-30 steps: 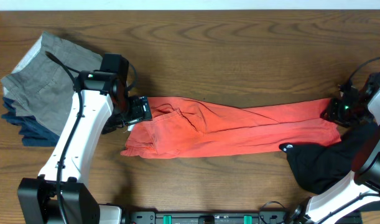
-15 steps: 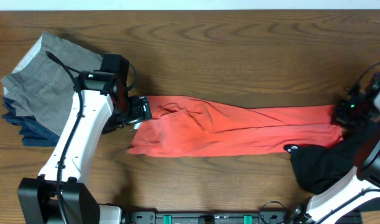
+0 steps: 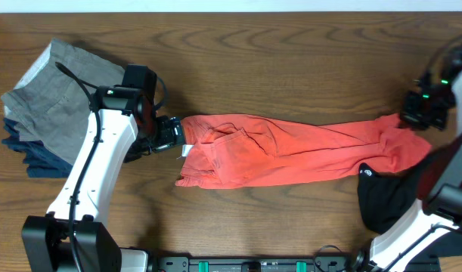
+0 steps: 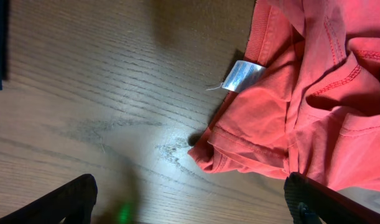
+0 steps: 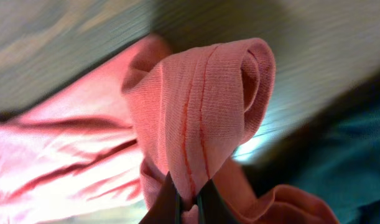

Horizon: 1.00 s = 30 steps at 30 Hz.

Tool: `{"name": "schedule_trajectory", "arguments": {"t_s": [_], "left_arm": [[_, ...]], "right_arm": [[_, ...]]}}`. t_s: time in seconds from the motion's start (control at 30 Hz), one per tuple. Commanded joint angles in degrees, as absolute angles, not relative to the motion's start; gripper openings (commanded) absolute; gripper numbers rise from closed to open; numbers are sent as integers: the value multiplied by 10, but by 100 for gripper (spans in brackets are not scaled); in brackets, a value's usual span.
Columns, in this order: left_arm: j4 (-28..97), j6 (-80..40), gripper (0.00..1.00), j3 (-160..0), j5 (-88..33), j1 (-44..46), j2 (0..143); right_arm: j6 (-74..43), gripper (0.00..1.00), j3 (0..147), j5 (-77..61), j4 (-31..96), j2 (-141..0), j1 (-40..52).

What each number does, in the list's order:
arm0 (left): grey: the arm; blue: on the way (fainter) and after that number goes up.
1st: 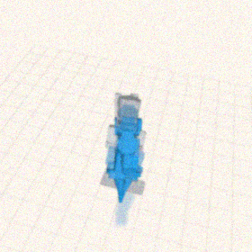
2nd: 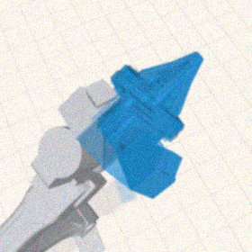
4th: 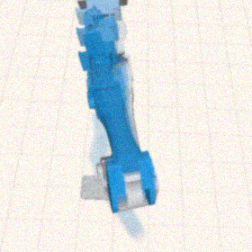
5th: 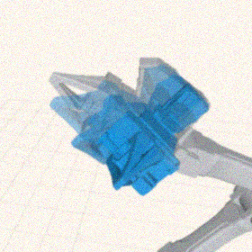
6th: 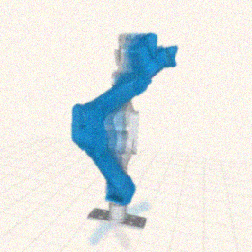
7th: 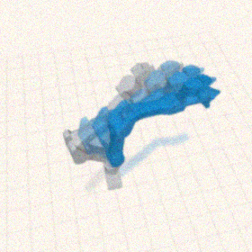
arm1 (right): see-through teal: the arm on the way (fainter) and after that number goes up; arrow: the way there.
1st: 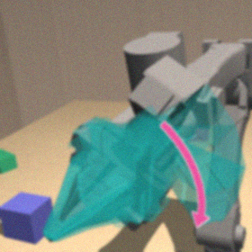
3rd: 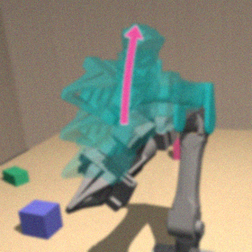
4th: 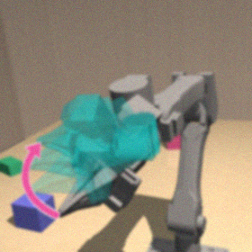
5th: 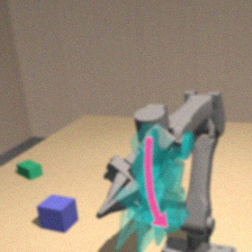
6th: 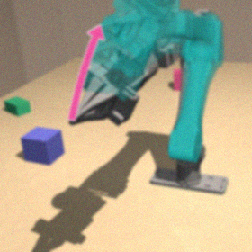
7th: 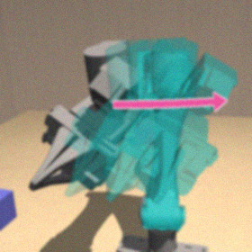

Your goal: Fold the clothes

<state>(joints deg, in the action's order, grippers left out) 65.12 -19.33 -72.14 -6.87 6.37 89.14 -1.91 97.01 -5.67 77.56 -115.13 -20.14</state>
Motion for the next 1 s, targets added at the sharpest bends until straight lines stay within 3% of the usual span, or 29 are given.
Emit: {"name": "schedule_trajectory", "arguments": {"t_s": [0.0, 0.43, 0.83, 0.9, 0.93, 0.97], "left_arm": [[653, -194, 98, -721, -60, 60, 887], [650, -194, 98, -721, -60, 60, 887], [650, -194, 98, -721, -60, 60, 887], [650, -194, 98, -721, -60, 60, 887], [650, -194, 98, -721, -60, 60, 887], [650, -194, 98, -721, -60, 60, 887]], "right_arm": [[-45, 1, 967, -62, 788, -1147, -151], [-108, 1, 952, -58, 835, -1147, 17], [-159, 2, 871, -64, 753, -1147, 124], [-159, 17, 869, -65, 752, -1147, 134], [-159, 37, 869, -65, 752, -1147, 141], [-160, 47, 869, -67, 752, -1147, 144]]}}
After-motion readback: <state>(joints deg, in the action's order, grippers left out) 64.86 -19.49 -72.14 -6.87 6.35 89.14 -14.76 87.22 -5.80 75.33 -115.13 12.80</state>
